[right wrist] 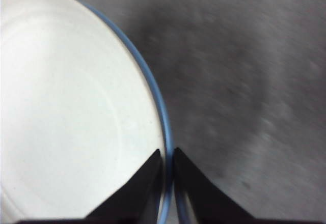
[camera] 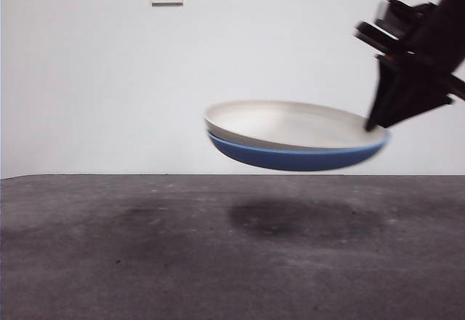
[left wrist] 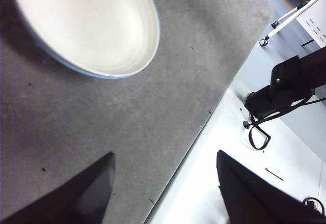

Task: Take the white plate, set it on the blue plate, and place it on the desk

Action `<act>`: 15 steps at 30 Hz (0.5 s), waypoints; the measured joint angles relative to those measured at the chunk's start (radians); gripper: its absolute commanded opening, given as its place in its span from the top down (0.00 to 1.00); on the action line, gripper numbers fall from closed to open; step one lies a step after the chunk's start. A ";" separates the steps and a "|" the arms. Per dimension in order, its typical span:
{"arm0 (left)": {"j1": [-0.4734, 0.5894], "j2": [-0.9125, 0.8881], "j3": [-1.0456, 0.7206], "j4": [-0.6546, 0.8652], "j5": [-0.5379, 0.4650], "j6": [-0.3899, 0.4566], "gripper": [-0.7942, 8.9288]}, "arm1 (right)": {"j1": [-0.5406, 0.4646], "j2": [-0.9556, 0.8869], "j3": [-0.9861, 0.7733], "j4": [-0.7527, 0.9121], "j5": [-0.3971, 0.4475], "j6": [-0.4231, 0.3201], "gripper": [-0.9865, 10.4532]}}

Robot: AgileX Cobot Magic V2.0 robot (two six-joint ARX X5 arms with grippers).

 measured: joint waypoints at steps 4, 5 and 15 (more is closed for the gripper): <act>0.000 0.000 0.000 0.000 0.000 0.000 0.60 | 0.063 0.019 0.018 0.045 0.003 0.044 0.90; 0.000 0.000 0.000 0.000 0.000 0.000 0.60 | 0.078 0.034 0.028 0.051 0.010 0.053 0.90; 0.000 0.000 0.000 0.000 0.000 0.000 0.60 | 0.172 0.227 0.123 0.076 0.074 0.095 0.90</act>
